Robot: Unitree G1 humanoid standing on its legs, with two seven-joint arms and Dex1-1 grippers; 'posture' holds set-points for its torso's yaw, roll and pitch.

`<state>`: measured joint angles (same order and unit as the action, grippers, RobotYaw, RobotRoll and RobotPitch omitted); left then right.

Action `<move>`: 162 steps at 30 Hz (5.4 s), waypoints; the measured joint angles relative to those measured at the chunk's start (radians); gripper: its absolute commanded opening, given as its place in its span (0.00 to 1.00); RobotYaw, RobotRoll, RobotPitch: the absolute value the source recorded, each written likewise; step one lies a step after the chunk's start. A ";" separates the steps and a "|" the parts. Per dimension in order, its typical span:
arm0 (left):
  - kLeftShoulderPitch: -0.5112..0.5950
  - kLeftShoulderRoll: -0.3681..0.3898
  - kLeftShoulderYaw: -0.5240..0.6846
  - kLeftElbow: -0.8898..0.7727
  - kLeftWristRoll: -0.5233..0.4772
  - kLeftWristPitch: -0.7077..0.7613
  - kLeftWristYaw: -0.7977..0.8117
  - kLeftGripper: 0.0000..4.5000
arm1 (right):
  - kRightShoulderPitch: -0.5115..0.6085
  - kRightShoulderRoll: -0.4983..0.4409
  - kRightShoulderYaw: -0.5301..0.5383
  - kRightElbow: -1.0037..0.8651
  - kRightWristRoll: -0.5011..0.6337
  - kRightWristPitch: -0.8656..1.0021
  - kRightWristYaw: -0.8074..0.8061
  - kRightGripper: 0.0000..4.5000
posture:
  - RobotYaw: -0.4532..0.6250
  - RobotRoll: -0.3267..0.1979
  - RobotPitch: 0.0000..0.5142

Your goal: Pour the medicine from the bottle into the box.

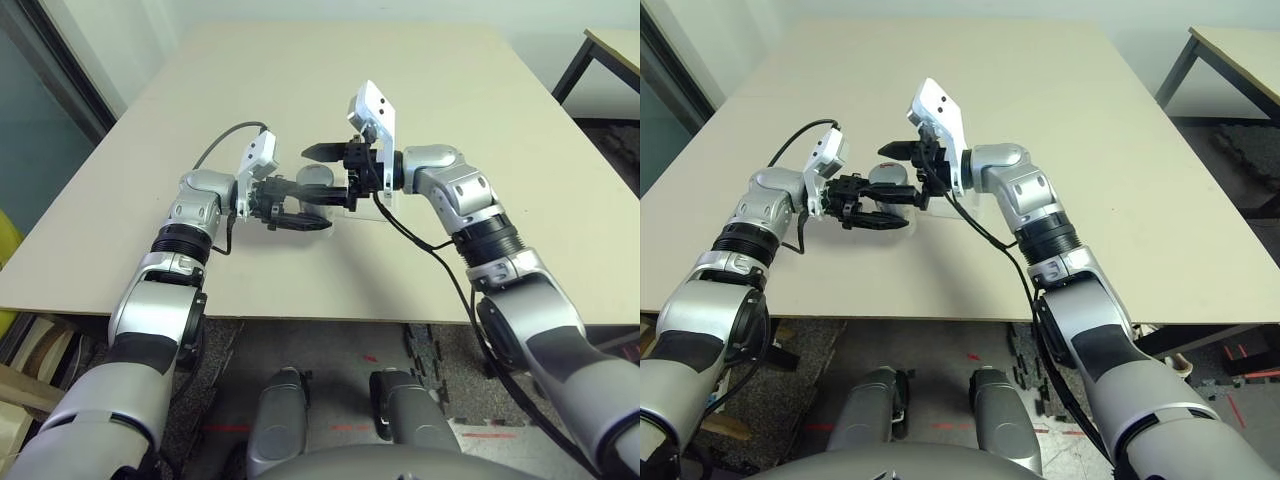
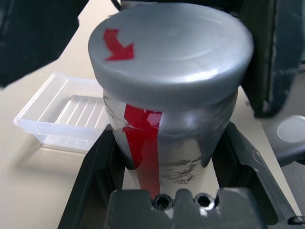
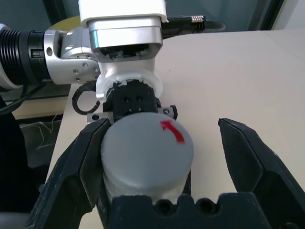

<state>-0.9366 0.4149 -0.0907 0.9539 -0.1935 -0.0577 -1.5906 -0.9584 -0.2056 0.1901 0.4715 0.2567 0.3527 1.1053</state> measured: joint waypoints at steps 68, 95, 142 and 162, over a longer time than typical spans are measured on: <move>0.003 -0.005 0.006 -0.008 -0.001 -0.004 -0.005 0.62 | 0.028 -0.047 0.011 -0.149 0.050 0.132 0.016 0.57 | 0.38 0.62 0.12; 0.057 0.053 0.062 -0.032 -0.004 -0.001 0.054 0.62 | 0.105 -0.216 -0.275 0.218 -0.094 -0.194 -0.558 0.57 | 0.37 0.62 0.15; -0.136 -0.033 0.049 0.222 0.204 -0.221 0.648 0.62 | 0.302 -0.368 -0.197 -0.015 -0.182 -0.083 -0.353 1.00 | 0.37 0.62 0.13; -0.544 -0.229 -0.943 0.426 1.333 -0.391 1.669 0.62 | 0.405 -0.378 -0.216 -0.161 -0.116 -0.020 -0.332 1.00 | 0.26 0.62 0.13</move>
<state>-1.4808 0.1861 -1.0336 1.3796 1.1398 -0.4488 0.0787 -0.5536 -0.5831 -0.0259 0.3106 0.1407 0.3330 0.7735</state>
